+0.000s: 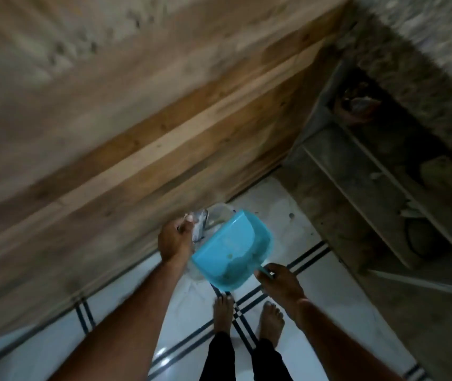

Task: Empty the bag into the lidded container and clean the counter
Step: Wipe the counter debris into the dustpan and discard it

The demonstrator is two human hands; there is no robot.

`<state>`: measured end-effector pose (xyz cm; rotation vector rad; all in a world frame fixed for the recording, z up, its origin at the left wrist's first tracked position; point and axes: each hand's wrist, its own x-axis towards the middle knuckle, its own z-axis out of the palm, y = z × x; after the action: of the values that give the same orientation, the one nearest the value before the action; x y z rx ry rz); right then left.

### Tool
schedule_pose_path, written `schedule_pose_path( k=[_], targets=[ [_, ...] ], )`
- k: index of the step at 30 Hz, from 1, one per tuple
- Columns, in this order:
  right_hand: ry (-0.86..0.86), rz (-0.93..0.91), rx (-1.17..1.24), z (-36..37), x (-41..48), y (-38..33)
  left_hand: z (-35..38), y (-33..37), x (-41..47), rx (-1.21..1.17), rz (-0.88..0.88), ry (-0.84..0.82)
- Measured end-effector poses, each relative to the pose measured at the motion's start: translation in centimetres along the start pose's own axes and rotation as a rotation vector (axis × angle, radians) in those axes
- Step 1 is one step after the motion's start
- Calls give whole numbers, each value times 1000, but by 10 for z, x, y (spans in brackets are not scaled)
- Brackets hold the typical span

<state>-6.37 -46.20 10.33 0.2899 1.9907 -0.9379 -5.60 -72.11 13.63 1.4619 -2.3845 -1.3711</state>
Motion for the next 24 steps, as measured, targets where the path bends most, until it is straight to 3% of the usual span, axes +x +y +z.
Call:
schedule_pose_path(
  k=[5, 14, 18, 24],
  targets=[
    [-125, 41, -260, 51, 70, -15, 29, -56, 23, 35, 3, 41],
    [-81, 22, -422, 117, 133, -17, 65, -125, 56, 71, -55, 121],
    [-57, -22, -367, 119, 119, -4, 59, -128, 53, -24, -102, 215],
    [-39, -79, -14, 138, 120, 14, 54, -138, 69, -71, -48, 343]
  ],
)
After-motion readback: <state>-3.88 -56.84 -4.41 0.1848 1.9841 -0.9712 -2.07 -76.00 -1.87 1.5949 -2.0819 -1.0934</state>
